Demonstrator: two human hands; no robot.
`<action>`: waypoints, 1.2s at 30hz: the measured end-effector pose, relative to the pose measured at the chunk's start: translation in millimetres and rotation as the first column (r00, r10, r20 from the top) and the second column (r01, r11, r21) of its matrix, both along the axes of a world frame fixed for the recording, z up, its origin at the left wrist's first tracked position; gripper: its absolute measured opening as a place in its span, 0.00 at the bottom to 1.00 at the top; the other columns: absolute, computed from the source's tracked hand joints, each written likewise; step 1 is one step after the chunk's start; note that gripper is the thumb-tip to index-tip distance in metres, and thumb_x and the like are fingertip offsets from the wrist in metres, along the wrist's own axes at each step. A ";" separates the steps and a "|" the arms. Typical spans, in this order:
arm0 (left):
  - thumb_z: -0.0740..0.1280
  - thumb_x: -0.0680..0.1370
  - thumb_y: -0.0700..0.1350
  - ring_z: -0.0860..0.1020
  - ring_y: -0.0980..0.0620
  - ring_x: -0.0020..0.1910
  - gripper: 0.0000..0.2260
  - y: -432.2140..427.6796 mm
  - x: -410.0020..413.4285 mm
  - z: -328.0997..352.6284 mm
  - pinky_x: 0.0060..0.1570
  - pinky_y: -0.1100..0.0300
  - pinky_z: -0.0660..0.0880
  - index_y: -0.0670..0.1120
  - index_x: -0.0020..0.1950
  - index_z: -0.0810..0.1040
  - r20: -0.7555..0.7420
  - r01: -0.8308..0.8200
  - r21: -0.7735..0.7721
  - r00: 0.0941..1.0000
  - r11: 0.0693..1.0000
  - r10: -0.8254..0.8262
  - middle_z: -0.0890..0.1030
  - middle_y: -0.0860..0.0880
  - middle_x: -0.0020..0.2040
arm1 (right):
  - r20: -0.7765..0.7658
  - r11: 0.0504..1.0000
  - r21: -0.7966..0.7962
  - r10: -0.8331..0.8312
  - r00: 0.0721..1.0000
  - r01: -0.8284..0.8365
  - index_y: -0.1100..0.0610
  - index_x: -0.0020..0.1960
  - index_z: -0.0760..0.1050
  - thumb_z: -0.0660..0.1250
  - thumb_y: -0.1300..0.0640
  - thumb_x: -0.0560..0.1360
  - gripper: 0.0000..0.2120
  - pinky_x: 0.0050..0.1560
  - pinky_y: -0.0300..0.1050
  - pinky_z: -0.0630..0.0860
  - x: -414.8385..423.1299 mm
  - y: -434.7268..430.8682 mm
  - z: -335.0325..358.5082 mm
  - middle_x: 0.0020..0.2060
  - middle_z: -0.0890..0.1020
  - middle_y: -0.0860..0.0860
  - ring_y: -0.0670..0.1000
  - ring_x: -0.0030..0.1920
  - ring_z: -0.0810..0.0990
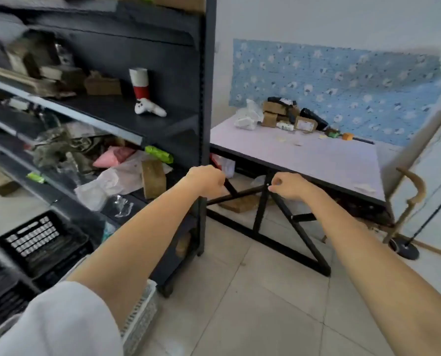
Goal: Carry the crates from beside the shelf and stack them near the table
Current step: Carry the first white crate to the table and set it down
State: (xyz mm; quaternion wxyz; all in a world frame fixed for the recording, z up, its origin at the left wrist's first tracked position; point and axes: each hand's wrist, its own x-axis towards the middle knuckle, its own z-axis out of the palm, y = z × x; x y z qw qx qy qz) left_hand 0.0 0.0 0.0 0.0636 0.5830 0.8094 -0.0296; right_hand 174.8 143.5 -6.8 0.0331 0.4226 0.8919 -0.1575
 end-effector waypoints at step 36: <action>0.62 0.79 0.51 0.76 0.43 0.62 0.17 -765.0 -153.7 -138.5 0.59 0.51 0.75 0.48 0.66 0.74 0.056 -0.756 -0.312 0.591 0.576 0.805 0.77 0.45 0.64 | 0.141 0.730 -0.315 0.668 0.731 -0.606 0.62 0.60 0.76 0.61 0.49 0.77 0.19 0.52 0.50 0.76 -317.6 -646.5 -173.9 0.54 0.81 0.59 0.59 0.53 0.79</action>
